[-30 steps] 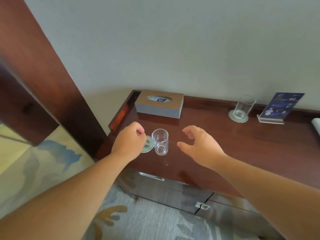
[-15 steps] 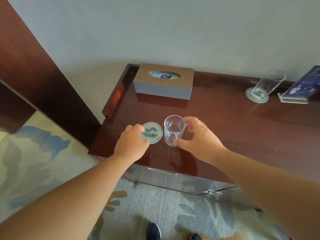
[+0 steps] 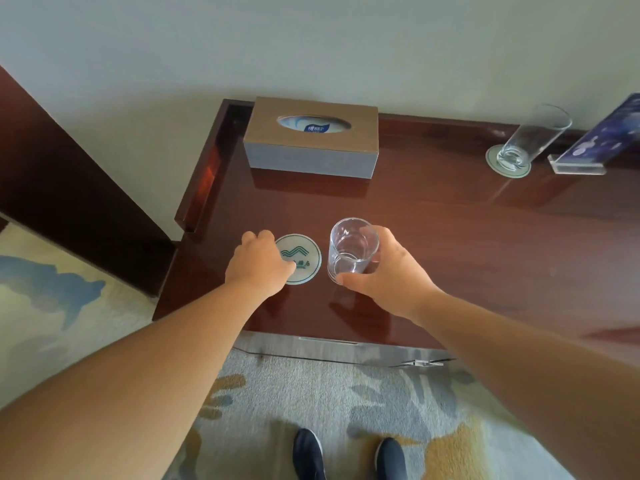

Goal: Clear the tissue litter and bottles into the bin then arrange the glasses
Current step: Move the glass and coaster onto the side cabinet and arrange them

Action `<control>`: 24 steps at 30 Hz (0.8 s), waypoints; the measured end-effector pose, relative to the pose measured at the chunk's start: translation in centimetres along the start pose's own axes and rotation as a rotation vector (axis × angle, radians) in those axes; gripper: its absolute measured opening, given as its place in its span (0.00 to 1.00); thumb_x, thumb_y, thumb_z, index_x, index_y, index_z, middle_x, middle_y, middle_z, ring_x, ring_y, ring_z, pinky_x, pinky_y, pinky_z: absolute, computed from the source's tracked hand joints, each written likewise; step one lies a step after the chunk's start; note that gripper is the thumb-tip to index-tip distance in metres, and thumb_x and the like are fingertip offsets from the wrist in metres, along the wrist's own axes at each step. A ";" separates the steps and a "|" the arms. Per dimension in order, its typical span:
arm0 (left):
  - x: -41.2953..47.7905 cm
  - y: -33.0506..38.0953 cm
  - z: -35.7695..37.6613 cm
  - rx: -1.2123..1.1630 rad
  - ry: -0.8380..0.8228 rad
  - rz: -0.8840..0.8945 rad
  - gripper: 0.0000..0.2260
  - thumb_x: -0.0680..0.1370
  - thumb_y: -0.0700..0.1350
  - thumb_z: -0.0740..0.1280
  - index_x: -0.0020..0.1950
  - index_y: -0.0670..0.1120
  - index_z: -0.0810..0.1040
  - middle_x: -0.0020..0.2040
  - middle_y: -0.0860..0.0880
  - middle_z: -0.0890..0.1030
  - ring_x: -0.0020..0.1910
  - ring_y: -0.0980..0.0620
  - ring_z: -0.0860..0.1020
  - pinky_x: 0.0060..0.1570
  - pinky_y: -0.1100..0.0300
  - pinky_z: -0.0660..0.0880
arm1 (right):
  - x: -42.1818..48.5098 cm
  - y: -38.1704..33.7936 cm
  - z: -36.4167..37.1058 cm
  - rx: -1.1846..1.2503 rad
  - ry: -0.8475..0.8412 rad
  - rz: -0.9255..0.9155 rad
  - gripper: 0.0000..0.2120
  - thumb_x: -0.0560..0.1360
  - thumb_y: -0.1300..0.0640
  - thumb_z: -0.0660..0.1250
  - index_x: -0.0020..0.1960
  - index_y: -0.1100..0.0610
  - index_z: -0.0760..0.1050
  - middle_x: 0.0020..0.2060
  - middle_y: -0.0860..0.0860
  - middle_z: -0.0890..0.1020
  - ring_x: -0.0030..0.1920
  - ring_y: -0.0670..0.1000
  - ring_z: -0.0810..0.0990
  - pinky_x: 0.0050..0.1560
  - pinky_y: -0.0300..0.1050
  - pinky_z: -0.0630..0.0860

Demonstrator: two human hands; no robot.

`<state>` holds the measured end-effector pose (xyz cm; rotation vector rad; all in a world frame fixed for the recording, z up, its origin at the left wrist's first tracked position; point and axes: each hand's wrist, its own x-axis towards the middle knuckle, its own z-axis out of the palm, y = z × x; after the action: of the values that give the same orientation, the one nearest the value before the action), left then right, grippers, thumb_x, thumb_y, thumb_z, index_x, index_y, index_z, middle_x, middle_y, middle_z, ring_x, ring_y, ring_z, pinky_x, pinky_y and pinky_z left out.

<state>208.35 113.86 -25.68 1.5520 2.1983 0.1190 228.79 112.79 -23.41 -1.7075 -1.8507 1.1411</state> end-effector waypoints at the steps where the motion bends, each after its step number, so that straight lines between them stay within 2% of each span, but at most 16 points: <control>1: 0.2 0.1 0.1 -0.011 -0.001 -0.006 0.22 0.72 0.52 0.70 0.61 0.43 0.70 0.58 0.42 0.71 0.56 0.40 0.74 0.50 0.49 0.72 | 0.1 0.0 0.1 0.009 -0.001 0.002 0.35 0.64 0.45 0.76 0.66 0.44 0.64 0.57 0.40 0.76 0.52 0.43 0.78 0.52 0.44 0.77; 5: 0.7 0.5 0.3 -0.021 -0.003 -0.015 0.24 0.71 0.51 0.72 0.61 0.42 0.70 0.59 0.41 0.73 0.55 0.40 0.76 0.51 0.49 0.74 | 0.4 -0.3 0.4 0.077 -0.001 0.014 0.31 0.64 0.46 0.77 0.63 0.44 0.66 0.53 0.40 0.78 0.49 0.44 0.80 0.46 0.44 0.79; 11: 1.5 0.8 0.1 -0.098 -0.062 -0.085 0.26 0.69 0.48 0.75 0.60 0.42 0.68 0.58 0.42 0.72 0.53 0.40 0.77 0.47 0.50 0.74 | 0.5 0.1 0.5 0.060 0.018 0.020 0.27 0.66 0.46 0.76 0.60 0.43 0.68 0.49 0.40 0.79 0.44 0.45 0.80 0.47 0.44 0.77; 16: 1.1 0.7 -0.2 -0.187 -0.032 0.015 0.12 0.74 0.41 0.67 0.51 0.45 0.66 0.43 0.46 0.77 0.38 0.46 0.77 0.31 0.55 0.70 | 0.5 0.1 -0.9 0.030 0.047 0.042 0.27 0.65 0.45 0.76 0.60 0.43 0.68 0.50 0.40 0.79 0.46 0.44 0.79 0.48 0.44 0.76; 19: 0.8 0.9 -1.4 -0.350 -0.056 0.077 0.09 0.74 0.40 0.66 0.53 0.48 0.70 0.43 0.50 0.77 0.42 0.50 0.78 0.33 0.59 0.72 | 0.4 -0.4 -2.8 0.025 0.074 0.051 0.28 0.64 0.45 0.76 0.61 0.43 0.68 0.50 0.40 0.79 0.46 0.45 0.80 0.49 0.45 0.77; 21: 0.7 1.6 -2.6 -0.401 -0.054 0.143 0.08 0.75 0.40 0.65 0.52 0.48 0.74 0.44 0.52 0.77 0.45 0.51 0.77 0.35 0.63 0.70 | 0.2 -1.1 -4.5 0.025 0.101 0.049 0.29 0.64 0.45 0.76 0.61 0.43 0.68 0.50 0.40 0.79 0.47 0.45 0.80 0.49 0.45 0.77; 24: 0.8 3.5 -4.7 -0.461 -0.041 0.233 0.06 0.75 0.40 0.65 0.49 0.49 0.76 0.42 0.52 0.76 0.43 0.51 0.76 0.35 0.62 0.69 | 0.0 -2.0 -7.1 0.019 0.150 0.028 0.30 0.64 0.45 0.76 0.62 0.44 0.68 0.50 0.40 0.79 0.49 0.45 0.79 0.51 0.45 0.76</control>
<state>209.35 116.68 -20.59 1.5123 1.7843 0.6141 232.73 115.08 -17.58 -1.7619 -1.7256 1.0083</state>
